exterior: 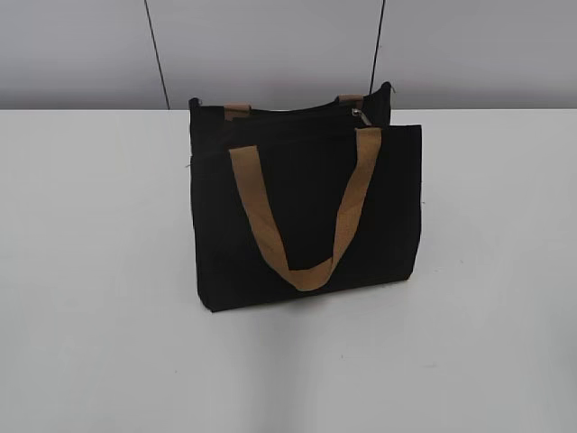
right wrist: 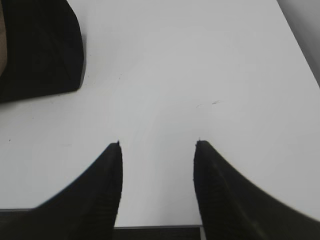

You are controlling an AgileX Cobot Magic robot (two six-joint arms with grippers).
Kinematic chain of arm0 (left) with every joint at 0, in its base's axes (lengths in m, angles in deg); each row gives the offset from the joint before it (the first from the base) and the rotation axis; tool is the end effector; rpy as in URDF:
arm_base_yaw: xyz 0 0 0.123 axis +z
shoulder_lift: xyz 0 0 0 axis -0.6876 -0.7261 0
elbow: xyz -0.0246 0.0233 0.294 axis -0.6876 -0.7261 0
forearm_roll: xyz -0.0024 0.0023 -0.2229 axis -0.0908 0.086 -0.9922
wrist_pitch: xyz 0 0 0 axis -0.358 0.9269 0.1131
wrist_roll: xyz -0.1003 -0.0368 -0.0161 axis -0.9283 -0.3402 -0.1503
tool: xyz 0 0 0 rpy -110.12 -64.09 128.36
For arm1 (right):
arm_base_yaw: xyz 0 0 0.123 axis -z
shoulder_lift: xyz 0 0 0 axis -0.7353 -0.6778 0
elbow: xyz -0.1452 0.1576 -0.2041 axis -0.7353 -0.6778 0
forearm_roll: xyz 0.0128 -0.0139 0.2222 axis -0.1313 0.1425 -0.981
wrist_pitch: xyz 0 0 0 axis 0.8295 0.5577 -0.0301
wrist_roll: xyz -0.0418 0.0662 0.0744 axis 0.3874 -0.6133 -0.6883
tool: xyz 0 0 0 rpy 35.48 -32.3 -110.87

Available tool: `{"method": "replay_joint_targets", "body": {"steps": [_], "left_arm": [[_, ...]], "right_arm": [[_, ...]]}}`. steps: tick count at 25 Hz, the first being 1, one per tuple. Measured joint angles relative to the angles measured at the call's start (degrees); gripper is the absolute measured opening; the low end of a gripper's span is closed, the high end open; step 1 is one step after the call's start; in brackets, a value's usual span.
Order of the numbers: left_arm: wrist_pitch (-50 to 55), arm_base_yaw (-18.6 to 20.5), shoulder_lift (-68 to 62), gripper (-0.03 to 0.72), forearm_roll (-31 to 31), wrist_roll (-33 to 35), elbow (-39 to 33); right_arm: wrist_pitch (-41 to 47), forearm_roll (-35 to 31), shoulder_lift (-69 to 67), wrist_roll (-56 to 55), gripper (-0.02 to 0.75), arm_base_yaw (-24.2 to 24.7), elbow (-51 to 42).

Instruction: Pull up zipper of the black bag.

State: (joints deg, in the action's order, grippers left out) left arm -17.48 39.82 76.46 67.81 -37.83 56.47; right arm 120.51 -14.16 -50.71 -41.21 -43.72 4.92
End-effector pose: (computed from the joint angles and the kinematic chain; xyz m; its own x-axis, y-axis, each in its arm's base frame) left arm -0.0301 0.0070 0.2626 -0.4213 -0.0647 -0.9046 -0.0179 0.9979 -0.0630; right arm -0.0273 0.0106 0.2473 -0.4965 0.0079 -0.8680 -0.0194 0.9996 0.0201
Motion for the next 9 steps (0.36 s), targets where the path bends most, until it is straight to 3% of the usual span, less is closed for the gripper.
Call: {"method": "replay_joint_targets", "body": {"steps": [9], "left_arm": [[0.00, 0.00, 0.00, 0.239, 0.00, 0.00, 0.00]], "right_arm": [[0.00, 0.00, 0.00, 0.00, 0.368, 0.00, 0.00]]}}
